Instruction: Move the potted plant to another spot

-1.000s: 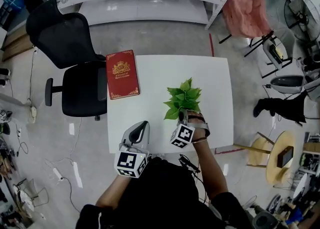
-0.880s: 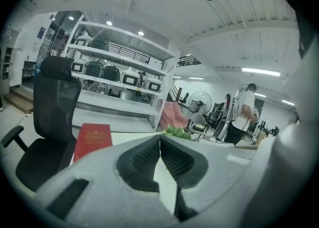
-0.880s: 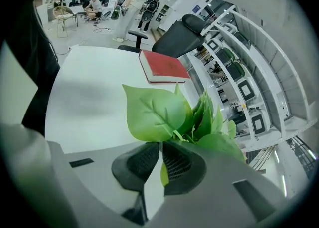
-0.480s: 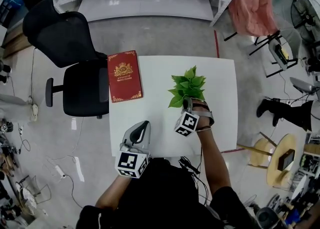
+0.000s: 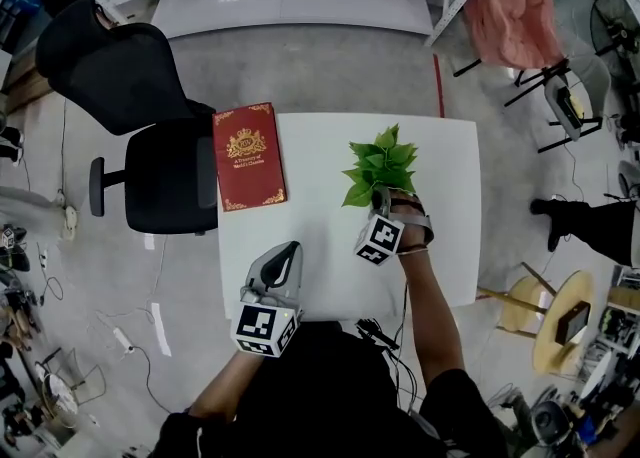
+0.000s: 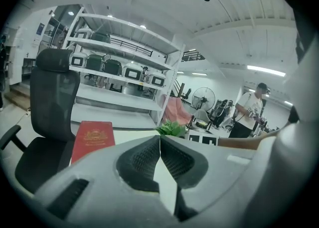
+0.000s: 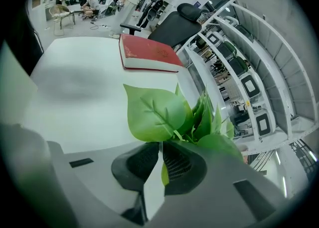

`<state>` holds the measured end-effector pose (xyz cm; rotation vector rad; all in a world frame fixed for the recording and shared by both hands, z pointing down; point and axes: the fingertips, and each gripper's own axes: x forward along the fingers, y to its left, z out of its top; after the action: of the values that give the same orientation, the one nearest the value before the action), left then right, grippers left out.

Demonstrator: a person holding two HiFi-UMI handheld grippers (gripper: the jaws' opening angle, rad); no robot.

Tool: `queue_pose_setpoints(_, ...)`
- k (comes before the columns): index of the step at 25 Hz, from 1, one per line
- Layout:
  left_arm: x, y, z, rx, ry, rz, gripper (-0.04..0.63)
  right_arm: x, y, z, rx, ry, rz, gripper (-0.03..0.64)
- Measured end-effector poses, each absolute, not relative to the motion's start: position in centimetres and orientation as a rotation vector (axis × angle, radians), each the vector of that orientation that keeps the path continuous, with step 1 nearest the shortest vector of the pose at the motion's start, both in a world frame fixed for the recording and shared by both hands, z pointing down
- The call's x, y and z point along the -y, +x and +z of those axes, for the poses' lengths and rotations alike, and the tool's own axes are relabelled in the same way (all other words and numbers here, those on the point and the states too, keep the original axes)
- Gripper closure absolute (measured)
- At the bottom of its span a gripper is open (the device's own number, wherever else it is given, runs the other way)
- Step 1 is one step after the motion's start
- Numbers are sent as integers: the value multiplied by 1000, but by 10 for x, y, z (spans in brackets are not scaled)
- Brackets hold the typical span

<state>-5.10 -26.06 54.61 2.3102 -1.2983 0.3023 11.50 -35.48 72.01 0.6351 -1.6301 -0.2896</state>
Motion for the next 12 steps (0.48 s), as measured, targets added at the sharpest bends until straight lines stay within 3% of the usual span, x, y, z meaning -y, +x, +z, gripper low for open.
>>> queue_pose_setpoints(12,263,-49,552,1293,2293,299,578,360,114,723,1612,622,-312,601)
